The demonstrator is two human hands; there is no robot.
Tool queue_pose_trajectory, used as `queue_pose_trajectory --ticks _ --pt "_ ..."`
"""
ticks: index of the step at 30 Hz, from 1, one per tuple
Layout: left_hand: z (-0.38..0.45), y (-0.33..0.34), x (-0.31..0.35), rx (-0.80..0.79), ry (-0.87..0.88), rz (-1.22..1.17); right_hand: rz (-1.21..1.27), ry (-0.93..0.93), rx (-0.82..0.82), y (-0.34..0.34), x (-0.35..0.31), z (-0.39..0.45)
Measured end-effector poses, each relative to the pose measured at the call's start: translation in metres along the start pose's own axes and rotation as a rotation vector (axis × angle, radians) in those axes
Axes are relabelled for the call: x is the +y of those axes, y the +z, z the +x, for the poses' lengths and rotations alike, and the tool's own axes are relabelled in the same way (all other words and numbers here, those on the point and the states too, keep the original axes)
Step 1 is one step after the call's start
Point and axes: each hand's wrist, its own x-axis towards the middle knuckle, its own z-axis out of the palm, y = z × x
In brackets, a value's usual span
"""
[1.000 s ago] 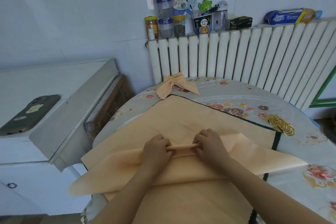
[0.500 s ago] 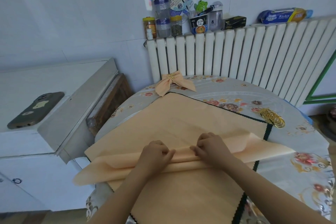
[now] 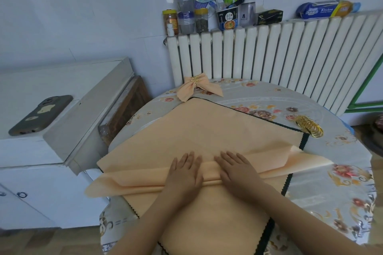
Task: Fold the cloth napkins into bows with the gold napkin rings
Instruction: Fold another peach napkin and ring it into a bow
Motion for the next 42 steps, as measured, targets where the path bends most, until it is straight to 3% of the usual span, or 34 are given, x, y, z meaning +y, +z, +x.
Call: queue_pose_trajectory --ticks 10,14,18,25,29,34,42 --pt "-0.019 0.009 0.003 0.017 -0.011 -0.016 0.007 0.044 -0.003 0.005 -0.012 -0.017" --pt "-0.017 0.008 0.003 -0.009 0.005 -0.049 0.369 -0.044 0.339 0.005 -0.041 0.0" --pt "-0.013 -0.002 -0.009 -0.069 0.051 -0.244 0.677 0.094 0.279 0.004 -0.062 0.012" --pt "-0.032 -0.014 -0.074 0.055 -0.153 -0.401 0.457 0.08 0.143 0.012 -0.079 0.02" --pt "-0.027 -0.026 -0.081 0.025 -0.228 -0.32 0.445 0.076 0.14 0.014 -0.079 0.02" --pt "-0.018 -0.034 -0.089 -0.035 -0.226 -0.402 0.388 0.057 0.127 0.014 -0.084 0.019" --pt "-0.019 -0.047 -0.079 -0.045 -0.241 -0.13 0.267 0.074 0.006 0.006 -0.089 0.021"
